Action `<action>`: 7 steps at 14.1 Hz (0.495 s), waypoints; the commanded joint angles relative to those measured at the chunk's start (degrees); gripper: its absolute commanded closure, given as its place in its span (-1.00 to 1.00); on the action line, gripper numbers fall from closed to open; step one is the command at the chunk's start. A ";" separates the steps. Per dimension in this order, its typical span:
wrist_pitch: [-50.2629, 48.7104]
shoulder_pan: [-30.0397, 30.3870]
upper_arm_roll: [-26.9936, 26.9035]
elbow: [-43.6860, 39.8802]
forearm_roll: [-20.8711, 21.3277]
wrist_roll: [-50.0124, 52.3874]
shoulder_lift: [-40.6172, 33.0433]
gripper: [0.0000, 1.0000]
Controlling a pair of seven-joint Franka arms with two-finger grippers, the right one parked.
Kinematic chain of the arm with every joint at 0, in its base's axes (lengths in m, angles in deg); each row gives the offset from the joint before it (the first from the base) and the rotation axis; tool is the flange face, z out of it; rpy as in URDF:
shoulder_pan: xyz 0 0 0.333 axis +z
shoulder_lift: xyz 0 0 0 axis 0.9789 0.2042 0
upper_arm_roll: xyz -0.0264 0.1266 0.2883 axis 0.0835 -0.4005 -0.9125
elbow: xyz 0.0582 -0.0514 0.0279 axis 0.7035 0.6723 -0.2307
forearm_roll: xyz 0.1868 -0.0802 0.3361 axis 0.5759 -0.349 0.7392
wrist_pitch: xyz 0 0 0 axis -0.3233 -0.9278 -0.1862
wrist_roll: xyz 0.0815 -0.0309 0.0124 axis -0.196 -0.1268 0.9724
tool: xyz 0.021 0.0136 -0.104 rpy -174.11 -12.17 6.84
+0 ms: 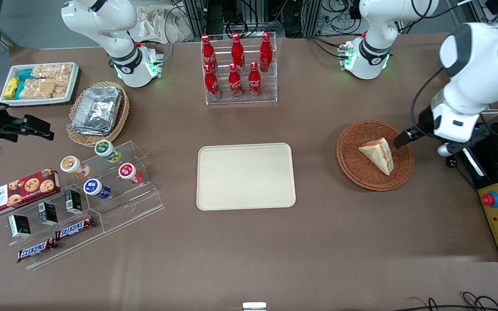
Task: Place sandwich from basket to tray
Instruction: 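Move the left gripper over the wrapped sandwich in the wicker basket, then lower the left gripper and close it on the wrapped sandwich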
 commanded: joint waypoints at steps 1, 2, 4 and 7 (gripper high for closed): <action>2.94 -0.42 0.15 5.38 2.12 2.94 -1.66 -0.99; 4.25 -0.42 0.15 7.14 2.66 3.38 -1.31 -0.99; 8.46 -0.42 0.15 10.13 2.66 6.36 0.00 -0.99; 15.23 -0.33 0.15 13.56 2.66 11.00 2.81 -1.00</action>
